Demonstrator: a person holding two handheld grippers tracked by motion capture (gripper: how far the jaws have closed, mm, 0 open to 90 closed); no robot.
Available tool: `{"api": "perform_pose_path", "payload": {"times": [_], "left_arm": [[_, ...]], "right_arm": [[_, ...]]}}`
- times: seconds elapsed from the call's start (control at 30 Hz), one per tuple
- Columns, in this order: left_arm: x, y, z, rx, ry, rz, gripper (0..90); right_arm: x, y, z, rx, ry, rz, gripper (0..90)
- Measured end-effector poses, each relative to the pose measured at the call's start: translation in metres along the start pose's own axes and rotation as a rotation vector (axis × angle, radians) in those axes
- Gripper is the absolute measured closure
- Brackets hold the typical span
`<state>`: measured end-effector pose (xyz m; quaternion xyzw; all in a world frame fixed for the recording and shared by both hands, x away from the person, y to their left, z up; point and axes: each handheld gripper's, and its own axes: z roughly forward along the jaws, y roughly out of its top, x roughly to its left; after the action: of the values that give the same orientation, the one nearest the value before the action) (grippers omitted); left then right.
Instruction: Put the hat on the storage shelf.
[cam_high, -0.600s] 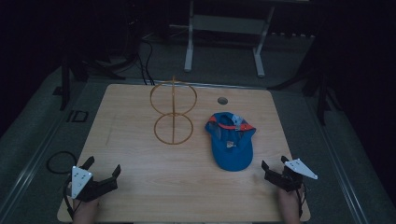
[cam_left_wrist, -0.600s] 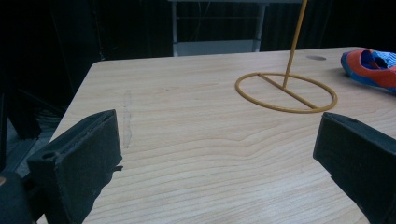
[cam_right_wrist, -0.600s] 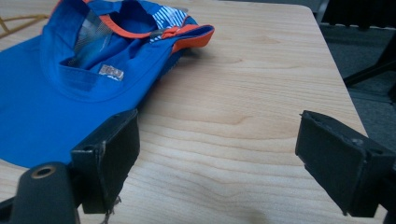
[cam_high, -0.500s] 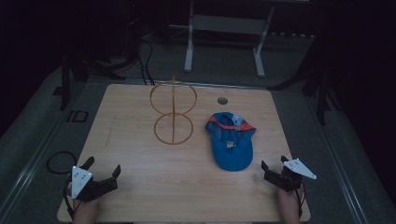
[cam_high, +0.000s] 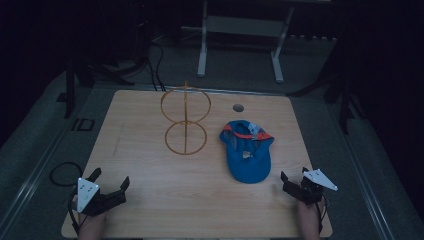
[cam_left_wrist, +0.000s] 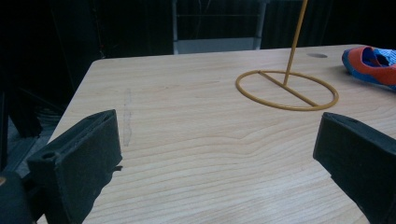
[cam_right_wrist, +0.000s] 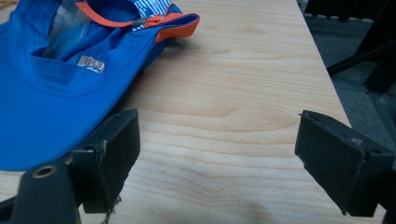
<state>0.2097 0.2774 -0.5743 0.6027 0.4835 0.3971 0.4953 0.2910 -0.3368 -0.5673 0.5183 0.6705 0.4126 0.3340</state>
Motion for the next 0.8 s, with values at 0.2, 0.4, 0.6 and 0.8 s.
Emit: {"api": "perform_pose_path", "payload": {"times": [0.2,0.4,0.6,0.8], "left_arm": [[0.004,0.000,-0.002,-0.024,0.011,-0.048,1.3],[0.007,-0.001,-0.002,0.015,0.031,-0.049,1.3],[0.002,-0.001,0.001,0.039,0.022,-0.018,1.3],[-0.006,0.003,0.000,0.025,-0.009,-0.002,1.4]], "right_arm": [[-0.001,0.014,-0.001,0.018,0.057,0.035,14.0],[-0.002,0.042,-0.003,0.022,0.050,0.005,14.0],[-0.004,0.072,-0.006,-0.013,0.054,0.008,13.6],[-0.003,0.099,-0.004,-0.040,0.029,-0.019,13.2]]}}
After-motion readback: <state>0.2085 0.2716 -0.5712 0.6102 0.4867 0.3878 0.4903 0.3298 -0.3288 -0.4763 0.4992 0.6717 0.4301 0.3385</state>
